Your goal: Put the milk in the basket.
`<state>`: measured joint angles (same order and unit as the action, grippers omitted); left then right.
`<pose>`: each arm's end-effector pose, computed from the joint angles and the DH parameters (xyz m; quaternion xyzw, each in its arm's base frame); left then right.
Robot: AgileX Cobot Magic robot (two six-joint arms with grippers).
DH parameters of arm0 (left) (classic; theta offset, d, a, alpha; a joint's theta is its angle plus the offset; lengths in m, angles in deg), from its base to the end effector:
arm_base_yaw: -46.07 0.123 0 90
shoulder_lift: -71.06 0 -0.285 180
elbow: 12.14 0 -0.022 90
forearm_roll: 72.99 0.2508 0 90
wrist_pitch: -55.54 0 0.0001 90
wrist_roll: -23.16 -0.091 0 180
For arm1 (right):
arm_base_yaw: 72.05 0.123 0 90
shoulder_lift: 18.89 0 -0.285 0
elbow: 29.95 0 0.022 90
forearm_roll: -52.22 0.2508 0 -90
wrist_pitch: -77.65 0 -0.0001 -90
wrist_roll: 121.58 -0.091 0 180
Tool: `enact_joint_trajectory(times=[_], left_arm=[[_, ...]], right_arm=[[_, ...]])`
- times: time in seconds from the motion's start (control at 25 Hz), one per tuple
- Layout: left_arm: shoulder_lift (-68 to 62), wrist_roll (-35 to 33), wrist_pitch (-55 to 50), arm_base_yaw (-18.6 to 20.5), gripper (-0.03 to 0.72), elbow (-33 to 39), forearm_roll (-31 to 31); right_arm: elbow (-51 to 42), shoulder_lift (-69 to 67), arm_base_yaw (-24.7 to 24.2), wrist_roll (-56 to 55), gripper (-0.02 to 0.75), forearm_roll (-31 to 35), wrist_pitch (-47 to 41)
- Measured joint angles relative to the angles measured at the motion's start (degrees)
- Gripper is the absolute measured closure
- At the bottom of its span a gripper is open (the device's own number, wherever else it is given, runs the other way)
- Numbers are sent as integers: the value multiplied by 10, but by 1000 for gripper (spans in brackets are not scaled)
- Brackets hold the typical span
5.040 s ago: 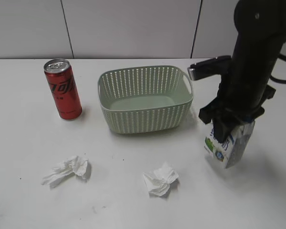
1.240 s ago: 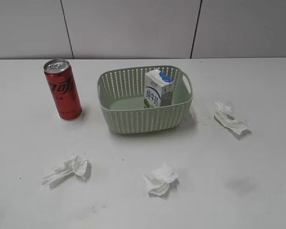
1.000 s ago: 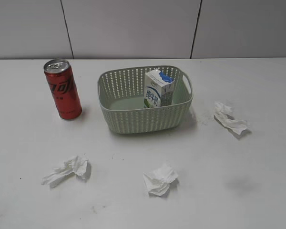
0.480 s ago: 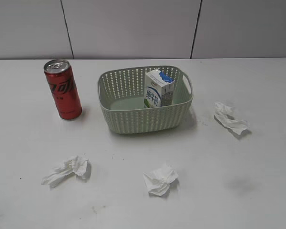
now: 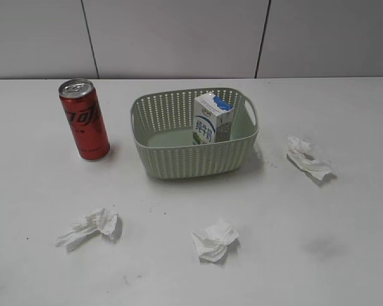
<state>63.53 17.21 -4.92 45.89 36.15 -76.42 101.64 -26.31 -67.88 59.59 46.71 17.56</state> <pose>-0.0060 -0.0047 0.2792 0.0466 0.8477 -0.0033 0.5284 -0.0053 -0.0080 0.2793 -0.0377 0.8459 -0.0341 0.5310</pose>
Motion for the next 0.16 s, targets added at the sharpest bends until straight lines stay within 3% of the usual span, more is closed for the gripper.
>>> enact_joint_trajectory(times=[0.16], left_arm=[[0,0,0,0,467,0,0]], right_arm=[[0,0,0,0,145,0,0]])
